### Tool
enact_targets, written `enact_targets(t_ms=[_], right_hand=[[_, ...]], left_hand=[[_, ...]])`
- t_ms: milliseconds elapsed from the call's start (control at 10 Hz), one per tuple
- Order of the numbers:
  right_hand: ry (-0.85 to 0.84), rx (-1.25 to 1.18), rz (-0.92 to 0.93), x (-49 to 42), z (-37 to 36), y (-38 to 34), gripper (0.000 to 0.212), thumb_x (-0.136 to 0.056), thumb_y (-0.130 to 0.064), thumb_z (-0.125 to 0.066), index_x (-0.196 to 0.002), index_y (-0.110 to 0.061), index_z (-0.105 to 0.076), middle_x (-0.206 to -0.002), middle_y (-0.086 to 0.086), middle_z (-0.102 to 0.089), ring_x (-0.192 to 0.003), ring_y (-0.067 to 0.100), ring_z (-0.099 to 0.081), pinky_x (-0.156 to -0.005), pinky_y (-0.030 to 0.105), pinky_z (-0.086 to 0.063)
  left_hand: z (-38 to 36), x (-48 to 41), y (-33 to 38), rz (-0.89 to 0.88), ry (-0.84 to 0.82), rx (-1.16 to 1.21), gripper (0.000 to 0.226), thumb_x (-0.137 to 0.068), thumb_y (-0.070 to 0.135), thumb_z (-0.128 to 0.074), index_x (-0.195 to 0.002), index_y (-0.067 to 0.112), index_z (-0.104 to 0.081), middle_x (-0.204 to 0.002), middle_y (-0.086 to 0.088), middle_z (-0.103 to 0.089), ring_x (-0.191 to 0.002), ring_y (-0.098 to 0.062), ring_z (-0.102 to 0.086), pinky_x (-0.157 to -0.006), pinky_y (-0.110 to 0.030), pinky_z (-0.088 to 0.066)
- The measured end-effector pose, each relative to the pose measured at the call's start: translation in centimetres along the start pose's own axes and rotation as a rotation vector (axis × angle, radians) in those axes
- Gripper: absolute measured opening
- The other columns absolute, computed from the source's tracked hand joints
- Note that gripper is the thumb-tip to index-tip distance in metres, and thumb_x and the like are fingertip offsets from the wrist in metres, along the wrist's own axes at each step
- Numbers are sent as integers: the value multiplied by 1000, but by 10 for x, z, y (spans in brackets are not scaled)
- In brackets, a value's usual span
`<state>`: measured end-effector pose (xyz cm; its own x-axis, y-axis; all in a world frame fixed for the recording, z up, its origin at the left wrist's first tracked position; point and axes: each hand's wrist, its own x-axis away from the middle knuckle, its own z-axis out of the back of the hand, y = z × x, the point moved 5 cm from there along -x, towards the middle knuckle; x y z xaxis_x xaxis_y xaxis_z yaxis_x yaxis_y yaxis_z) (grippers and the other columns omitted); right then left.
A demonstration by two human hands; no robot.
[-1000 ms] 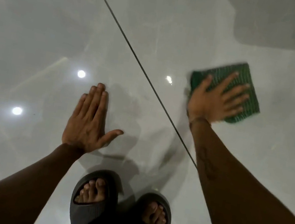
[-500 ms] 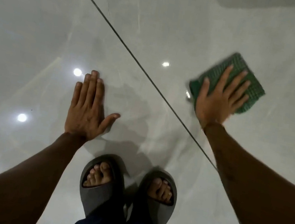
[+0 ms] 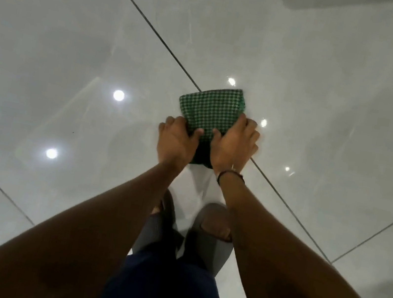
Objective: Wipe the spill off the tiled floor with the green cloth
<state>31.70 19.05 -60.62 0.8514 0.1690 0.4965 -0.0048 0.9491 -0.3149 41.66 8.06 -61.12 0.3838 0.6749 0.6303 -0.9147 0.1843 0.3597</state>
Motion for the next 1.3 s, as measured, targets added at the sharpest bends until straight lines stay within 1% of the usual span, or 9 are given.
enact_targets(t_ms=[100,300,400,600,800,1000,1100,1200,1300], right_hand=[[-216,-222,-132,-21,-11,-21,30,-97,-12,-74,-126,-7,-68,-127,14,-74,-119,34,-70,-103,49,-61],[-366,-677,-292,15,101,-51,13,-102,-3,-69,-111,-1,-79,-112,13,-81,-107,32,-78,-102,52,-65],[-392,-788,-265,41,204,-83,16,-103,0,-67,-111,-10,-77,-106,3,-80,-113,33,-77,-92,39,-67],[-237,-875,-146,40,485,-203,23,-102,6,-67,-124,3,-71,-124,21,-77,-115,40,-74,-109,60,-60],[-61,-908,23,-67,642,-292,35,-99,7,-71,-133,7,-68,-127,23,-76,-112,31,-73,-106,47,-61],[1,-674,74,-202,689,-318,43,-99,7,-71,-141,-1,-67,-132,16,-76,-124,31,-71,-113,46,-58],[-165,-385,144,-227,681,-309,46,-101,1,-71,-147,-2,-63,-144,19,-70,-137,36,-65,-121,52,-51],[-287,-131,215,-220,663,-295,56,-103,-5,-71,-155,-2,-51,-152,21,-63,-143,39,-59,-124,49,-47],[-219,-77,286,-202,660,-297,57,-103,-5,-69,-156,-1,-47,-156,21,-59,-145,41,-56,-124,52,-46]], left_hand=[[-13,-29,-12,230,-101,320,27,-106,24,-68,-122,4,-75,-127,-16,-76,-119,-34,-72,-99,-43,-64],[99,26,31,238,-91,646,10,-105,13,-70,-114,12,-67,-102,6,-73,-95,-14,-72,-54,-13,-57],[184,78,94,207,-155,731,12,-101,13,-77,-101,19,-67,-105,3,-79,-96,-14,-75,-56,-13,-60],[386,142,317,8,-189,736,17,-102,18,-77,-114,14,-65,-120,-5,-77,-109,-28,-76,-72,-26,-61],[477,102,493,-113,-108,824,13,-101,16,-77,-107,22,-67,-126,-7,-79,-118,-29,-75,-99,-42,-66],[442,21,589,-69,-199,888,28,-107,9,-68,-135,7,-64,-124,-6,-76,-115,-25,-76,-93,-38,-69],[410,10,593,36,-325,772,10,-109,6,-63,-115,13,-60,-107,-9,-68,-85,-22,-69,-74,-36,-65],[397,19,573,48,-375,498,19,-109,6,-62,-124,-7,-62,-118,-25,-66,-92,-43,-67,-87,-47,-60],[421,45,566,-48,-279,332,37,-111,13,-62,-144,-4,-66,-147,-28,-70,-139,-46,-66,-122,-52,-52]])
